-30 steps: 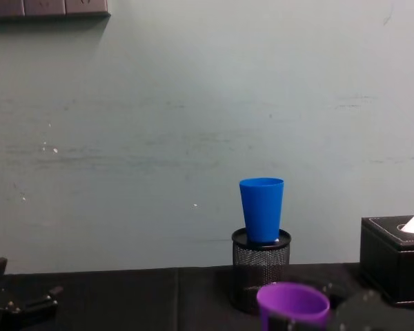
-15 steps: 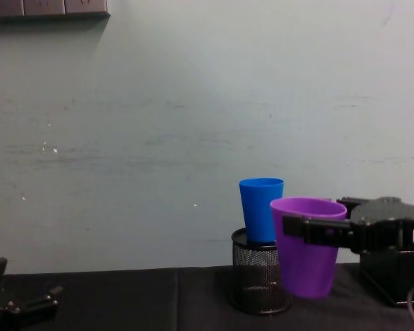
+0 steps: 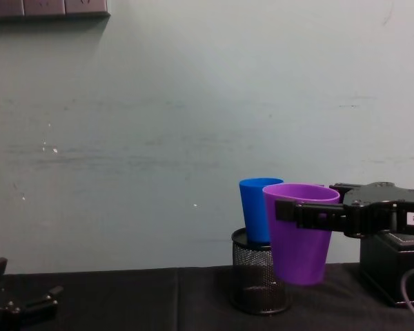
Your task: Pick up one cup with a gripper and tap it against the other cup.
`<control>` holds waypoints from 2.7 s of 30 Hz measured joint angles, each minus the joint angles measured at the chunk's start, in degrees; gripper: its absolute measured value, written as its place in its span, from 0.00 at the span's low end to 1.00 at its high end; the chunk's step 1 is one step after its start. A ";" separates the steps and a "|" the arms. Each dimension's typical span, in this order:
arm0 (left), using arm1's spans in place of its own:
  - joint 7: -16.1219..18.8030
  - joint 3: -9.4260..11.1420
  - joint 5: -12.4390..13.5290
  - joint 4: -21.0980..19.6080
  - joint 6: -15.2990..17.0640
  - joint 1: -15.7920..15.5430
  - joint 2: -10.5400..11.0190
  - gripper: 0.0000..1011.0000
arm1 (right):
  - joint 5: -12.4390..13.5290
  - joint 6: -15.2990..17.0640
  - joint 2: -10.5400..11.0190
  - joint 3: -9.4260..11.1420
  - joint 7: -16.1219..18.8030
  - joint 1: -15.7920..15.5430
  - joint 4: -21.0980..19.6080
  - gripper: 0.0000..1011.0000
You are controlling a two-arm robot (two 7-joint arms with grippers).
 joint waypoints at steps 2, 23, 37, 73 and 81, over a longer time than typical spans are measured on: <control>0.00 0.00 0.00 0.00 0.00 0.00 0.00 0.99 | 0.00 0.00 0.00 0.02 -0.01 0.00 0.00 0.72; 0.00 0.00 0.00 0.00 0.00 0.00 0.00 0.99 | -0.03 -0.03 -0.07 0.20 -0.03 -0.15 -0.01 0.72; 0.00 0.00 0.00 0.00 0.00 0.00 0.00 0.99 | -0.08 -0.04 -0.07 0.24 -0.02 -0.18 -0.01 0.72; 0.00 0.00 0.00 0.00 0.00 0.00 0.00 0.99 | -0.09 -0.04 -0.07 0.24 -0.03 -0.19 -0.01 0.72; 0.00 0.00 0.00 0.00 0.00 0.00 0.00 0.99 | -0.09 -0.04 -0.07 0.24 -0.03 -0.19 -0.01 0.72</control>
